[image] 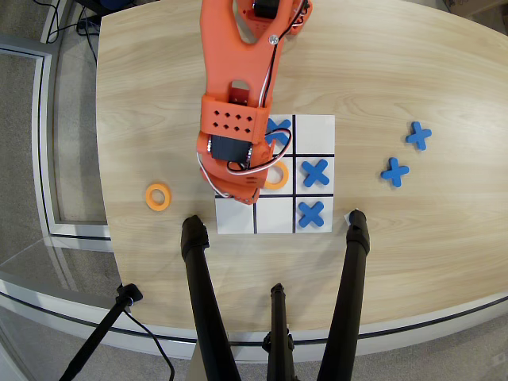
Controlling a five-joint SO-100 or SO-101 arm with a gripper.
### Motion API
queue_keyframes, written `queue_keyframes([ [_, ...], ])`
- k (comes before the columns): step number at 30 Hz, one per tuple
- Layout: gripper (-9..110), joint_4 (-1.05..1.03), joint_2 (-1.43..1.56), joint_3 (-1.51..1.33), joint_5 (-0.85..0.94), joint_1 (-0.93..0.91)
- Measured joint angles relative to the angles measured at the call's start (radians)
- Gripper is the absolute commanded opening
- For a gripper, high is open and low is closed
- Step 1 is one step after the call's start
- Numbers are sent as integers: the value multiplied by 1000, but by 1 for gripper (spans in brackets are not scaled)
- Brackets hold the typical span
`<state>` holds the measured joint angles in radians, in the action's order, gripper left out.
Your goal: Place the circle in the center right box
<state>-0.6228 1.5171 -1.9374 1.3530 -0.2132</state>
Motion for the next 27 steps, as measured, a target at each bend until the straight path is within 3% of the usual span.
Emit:
queue_keyframes([
  [11, 16, -284, 411, -26, 35, -43],
  [20, 16, -347, 951, -466, 118, -14],
  [27, 16, -351, 1333, -853, 175, 178],
])
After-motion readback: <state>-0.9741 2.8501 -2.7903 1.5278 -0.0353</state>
